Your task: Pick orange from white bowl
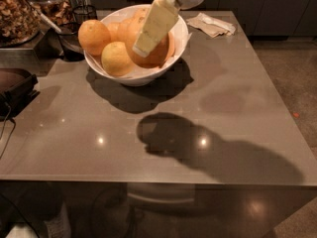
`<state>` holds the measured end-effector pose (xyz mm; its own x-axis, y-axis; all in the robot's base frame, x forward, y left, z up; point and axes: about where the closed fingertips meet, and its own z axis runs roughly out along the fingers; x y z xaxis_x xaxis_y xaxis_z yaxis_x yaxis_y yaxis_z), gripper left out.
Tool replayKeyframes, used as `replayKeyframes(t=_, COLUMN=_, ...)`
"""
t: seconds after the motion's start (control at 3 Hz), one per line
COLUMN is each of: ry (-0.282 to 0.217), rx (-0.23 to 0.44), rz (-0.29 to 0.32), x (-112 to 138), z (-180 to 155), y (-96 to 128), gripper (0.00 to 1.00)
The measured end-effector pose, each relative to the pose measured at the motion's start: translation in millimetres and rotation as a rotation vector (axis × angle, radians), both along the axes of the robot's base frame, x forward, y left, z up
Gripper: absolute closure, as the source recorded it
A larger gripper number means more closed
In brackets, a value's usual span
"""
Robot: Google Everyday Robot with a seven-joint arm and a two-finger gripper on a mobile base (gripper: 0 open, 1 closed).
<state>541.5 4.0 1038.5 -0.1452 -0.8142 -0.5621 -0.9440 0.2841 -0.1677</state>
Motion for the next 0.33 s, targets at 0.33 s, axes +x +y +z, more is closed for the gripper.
replayKeyframes(t=0.33, ry=0.0, rx=-0.001, rz=0.001, x=-0.8, z=-0.4, y=0.2, gripper=1.0)
